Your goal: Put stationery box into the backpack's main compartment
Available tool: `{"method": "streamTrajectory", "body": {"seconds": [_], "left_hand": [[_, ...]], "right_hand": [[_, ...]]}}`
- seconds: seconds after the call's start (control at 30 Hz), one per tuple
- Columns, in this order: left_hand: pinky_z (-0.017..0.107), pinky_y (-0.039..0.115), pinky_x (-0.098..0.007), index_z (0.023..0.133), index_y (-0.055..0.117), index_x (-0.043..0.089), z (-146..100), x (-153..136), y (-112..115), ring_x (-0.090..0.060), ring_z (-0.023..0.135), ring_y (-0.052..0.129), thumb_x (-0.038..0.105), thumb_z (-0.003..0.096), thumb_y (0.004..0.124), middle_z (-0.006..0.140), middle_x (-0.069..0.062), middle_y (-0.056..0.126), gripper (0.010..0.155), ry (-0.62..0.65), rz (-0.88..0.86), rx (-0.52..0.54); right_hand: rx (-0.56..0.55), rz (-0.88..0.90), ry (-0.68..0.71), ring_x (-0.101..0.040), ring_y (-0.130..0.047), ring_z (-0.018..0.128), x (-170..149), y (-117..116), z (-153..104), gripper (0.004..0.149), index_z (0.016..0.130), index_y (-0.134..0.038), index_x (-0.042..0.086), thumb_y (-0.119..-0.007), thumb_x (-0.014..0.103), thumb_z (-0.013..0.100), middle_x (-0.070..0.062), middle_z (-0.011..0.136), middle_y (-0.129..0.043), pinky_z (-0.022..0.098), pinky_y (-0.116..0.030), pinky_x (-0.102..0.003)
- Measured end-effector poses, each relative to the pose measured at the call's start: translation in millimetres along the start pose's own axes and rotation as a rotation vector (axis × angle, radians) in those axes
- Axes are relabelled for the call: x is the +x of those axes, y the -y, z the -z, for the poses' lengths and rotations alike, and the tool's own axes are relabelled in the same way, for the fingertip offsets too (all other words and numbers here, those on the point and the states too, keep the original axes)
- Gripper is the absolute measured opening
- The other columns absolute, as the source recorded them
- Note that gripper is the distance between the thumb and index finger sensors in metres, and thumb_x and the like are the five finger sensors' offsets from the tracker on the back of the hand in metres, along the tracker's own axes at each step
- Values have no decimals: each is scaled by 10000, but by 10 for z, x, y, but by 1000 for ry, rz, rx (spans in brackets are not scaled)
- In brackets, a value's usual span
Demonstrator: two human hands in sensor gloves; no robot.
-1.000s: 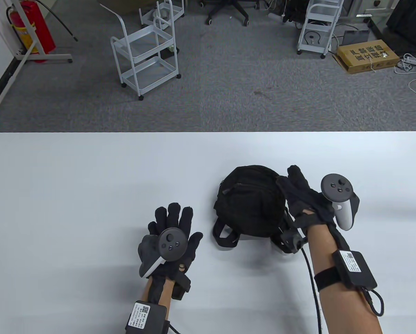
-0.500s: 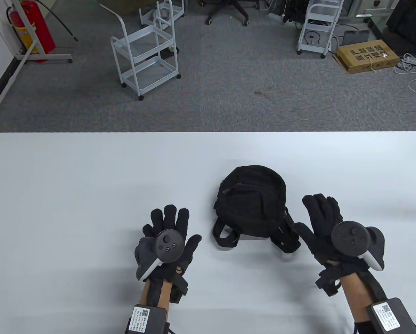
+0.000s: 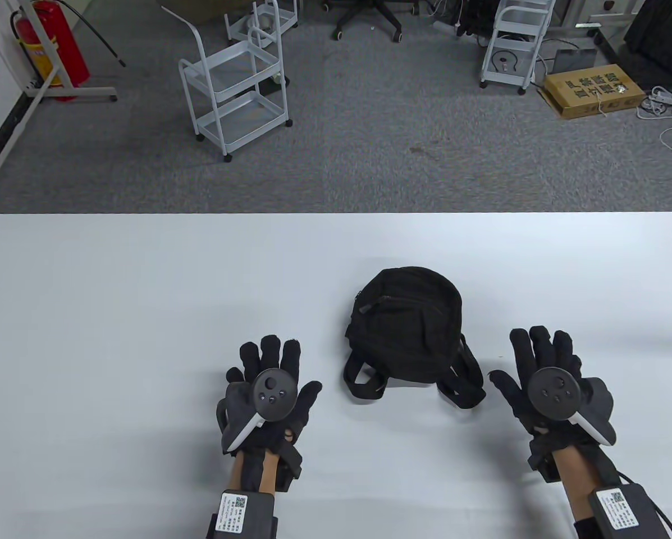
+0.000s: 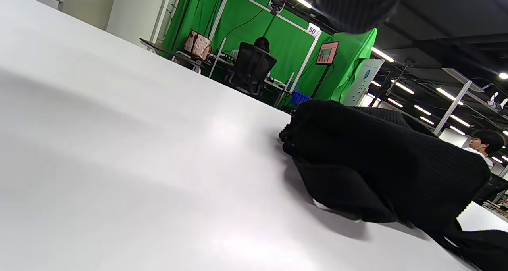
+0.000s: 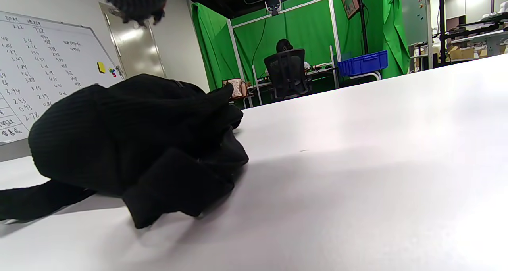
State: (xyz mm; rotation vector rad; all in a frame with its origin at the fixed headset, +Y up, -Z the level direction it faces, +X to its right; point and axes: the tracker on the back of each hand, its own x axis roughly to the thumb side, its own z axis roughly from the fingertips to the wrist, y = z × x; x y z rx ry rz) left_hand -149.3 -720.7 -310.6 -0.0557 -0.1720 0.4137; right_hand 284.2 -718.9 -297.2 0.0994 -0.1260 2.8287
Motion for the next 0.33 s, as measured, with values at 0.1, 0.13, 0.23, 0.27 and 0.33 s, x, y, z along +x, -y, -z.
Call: {"method": "streamTrajectory", "body": {"seconds": [0.1, 0.13, 0.23, 0.27, 0.33], "left_hand": [[628, 104, -843, 1188, 280, 119, -1, -4, -3, -601, 1016, -23, 472, 554, 634, 1189, -233, 53, 808, -3, -5, -1], [627, 104, -844, 1188, 280, 119, 0, -2, -5, -602, 1015, -22, 471, 553, 635, 1189, -235, 53, 808, -1, -6, -3], [626, 104, -844, 1189, 280, 117, 6, 5, -1, -601, 1015, -23, 469, 554, 635, 1188, -236, 53, 808, 0, -5, -12], [627, 103, -843, 1189, 278, 118, 7, 7, -1, -600, 1015, -26, 470, 554, 633, 1188, -236, 51, 808, 1, -5, -13], [628, 103, -843, 1188, 277, 119, 12, 11, 1, -599, 1016, -24, 469, 554, 634, 1188, -235, 53, 807, 4, -3, -13]], "right_hand": [[0, 3, 1, -650, -88, 1053, -4, -5, 3, 837, 1168, -148, 147, -555, 562, 566, -215, 1197, -105, 727, -275, -781], [2, 1, 0, -650, -89, 1053, -2, -6, 3, 836, 1168, -150, 148, -556, 562, 565, -215, 1197, -105, 727, -275, -781], [11, -7, -1, -650, -88, 1053, -5, -23, 10, 837, 1168, -147, 146, -555, 561, 566, -218, 1196, -105, 727, -275, -781], [15, -7, -2, -649, -87, 1054, -8, -28, 14, 838, 1167, -146, 146, -554, 562, 566, -215, 1197, -105, 728, -272, -780], [22, -5, -8, -647, -85, 1055, -21, -42, 28, 839, 1167, -145, 147, -554, 563, 565, -214, 1198, -105, 729, -271, -780]]}}
